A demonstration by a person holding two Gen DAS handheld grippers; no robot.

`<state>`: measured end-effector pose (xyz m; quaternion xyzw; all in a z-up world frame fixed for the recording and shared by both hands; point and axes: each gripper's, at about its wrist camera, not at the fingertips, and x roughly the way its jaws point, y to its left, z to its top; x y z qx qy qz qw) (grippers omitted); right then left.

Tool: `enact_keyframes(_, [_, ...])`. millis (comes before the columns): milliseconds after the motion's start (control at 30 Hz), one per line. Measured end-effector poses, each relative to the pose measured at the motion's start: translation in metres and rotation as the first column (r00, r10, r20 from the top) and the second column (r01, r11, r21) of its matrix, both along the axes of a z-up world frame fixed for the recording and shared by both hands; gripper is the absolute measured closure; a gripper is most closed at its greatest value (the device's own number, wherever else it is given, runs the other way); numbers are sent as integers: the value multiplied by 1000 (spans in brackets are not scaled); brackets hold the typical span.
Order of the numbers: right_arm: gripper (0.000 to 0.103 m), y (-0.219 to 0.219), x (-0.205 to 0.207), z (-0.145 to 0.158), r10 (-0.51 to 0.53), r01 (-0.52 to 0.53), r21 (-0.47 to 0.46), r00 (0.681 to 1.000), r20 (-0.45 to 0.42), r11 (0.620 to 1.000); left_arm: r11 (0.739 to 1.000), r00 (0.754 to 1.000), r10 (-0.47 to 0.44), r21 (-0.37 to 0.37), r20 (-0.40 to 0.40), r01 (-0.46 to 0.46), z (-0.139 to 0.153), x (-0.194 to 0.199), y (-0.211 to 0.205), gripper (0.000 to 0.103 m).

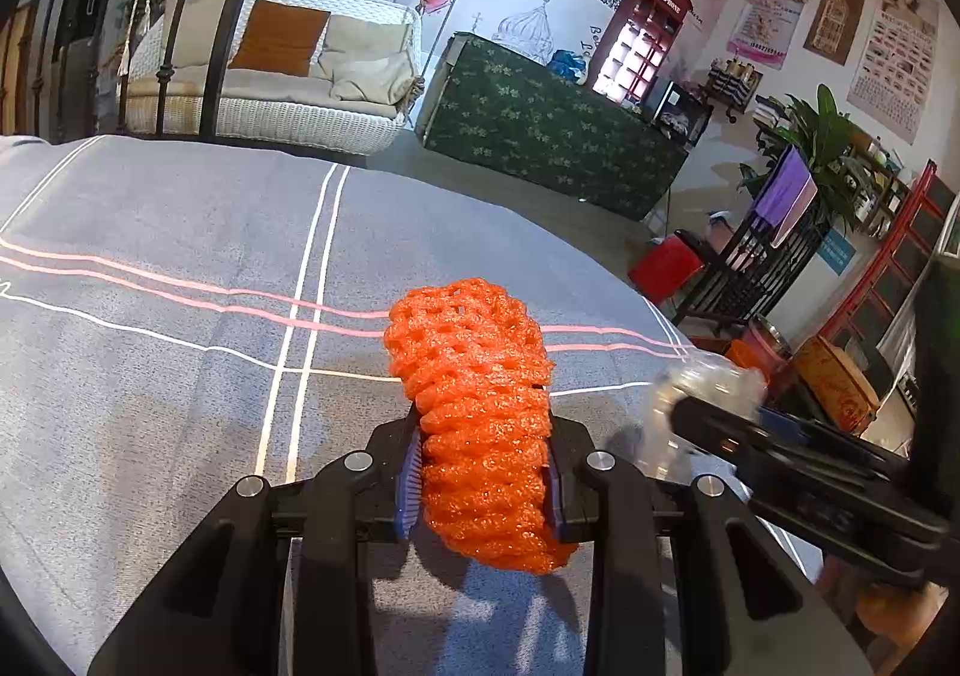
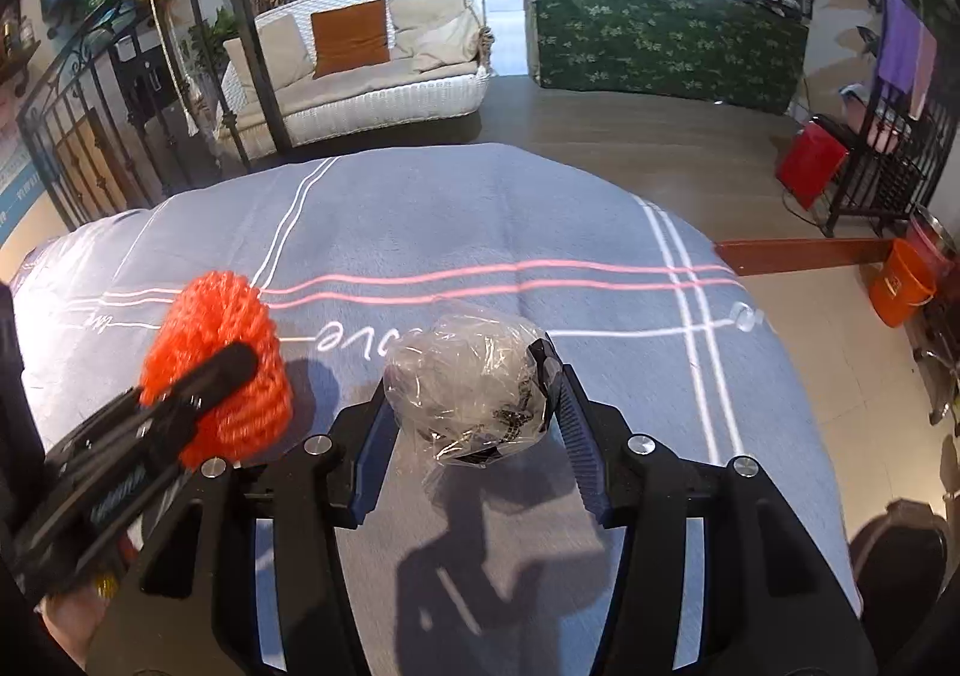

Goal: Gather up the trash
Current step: 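Grasp the balled clear plastic bag with the right tool while the left holds the orange net, then carry the plastic bag into the black bin and open the right tool while left holds orange net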

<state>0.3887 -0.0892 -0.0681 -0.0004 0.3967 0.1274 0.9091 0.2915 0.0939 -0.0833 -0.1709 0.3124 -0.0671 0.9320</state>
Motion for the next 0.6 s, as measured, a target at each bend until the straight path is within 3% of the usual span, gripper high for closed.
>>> enact_keyframes(267, [52,-16,-35,7,-26,26,-2,999,38,1000,999,1000,-25,34,10,25,6,-13,-10,73])
enact_keyframes(600, [52,-37,-86,13,-65,65,8,994,83,998,999,999,-46,0,8,46,11,-53,-11,73])
